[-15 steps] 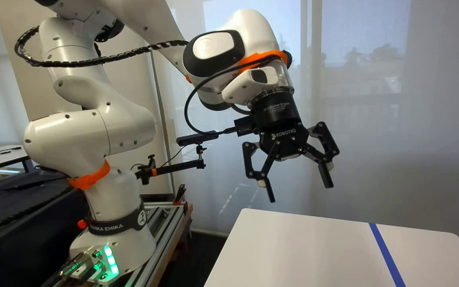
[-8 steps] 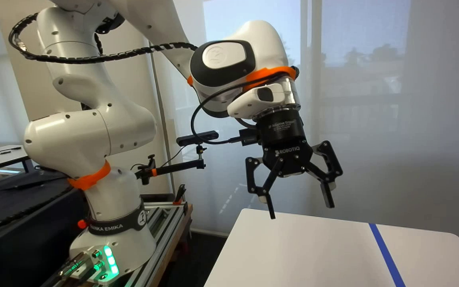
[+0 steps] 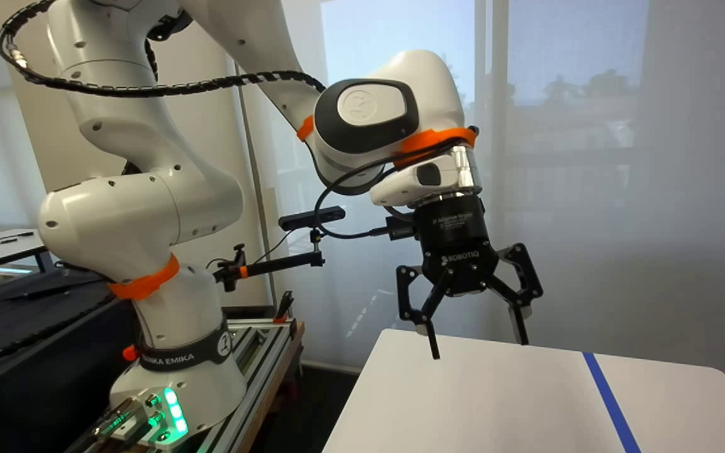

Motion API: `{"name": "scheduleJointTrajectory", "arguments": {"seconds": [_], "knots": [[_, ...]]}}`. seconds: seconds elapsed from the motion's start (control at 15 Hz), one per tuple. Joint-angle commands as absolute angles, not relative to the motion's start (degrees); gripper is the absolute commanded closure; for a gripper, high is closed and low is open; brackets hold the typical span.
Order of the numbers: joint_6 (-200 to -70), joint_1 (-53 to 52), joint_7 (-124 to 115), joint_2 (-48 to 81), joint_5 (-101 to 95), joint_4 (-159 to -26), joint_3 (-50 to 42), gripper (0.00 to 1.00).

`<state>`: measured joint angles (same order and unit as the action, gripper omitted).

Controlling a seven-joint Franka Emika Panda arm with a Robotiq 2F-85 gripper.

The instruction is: Remove the marker from the cup

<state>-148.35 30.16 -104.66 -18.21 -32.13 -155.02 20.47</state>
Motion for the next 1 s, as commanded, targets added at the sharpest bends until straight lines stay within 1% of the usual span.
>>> {"name": "scheduleJointTrajectory", "arguments": {"seconds": [0.0, 0.67, 0.93], "knots": [[-147.52, 25.75, -110.29, -11.03, -37.84, -151.32, 16.33, 0.0], [-147.66, 13.12, -113.93, 3.56, -44.18, -141.96, 1.07, 0.0], [-148.39, 9.33, -113.35, 7.62, -44.15, -139.67, -3.33, 0.0]]}}
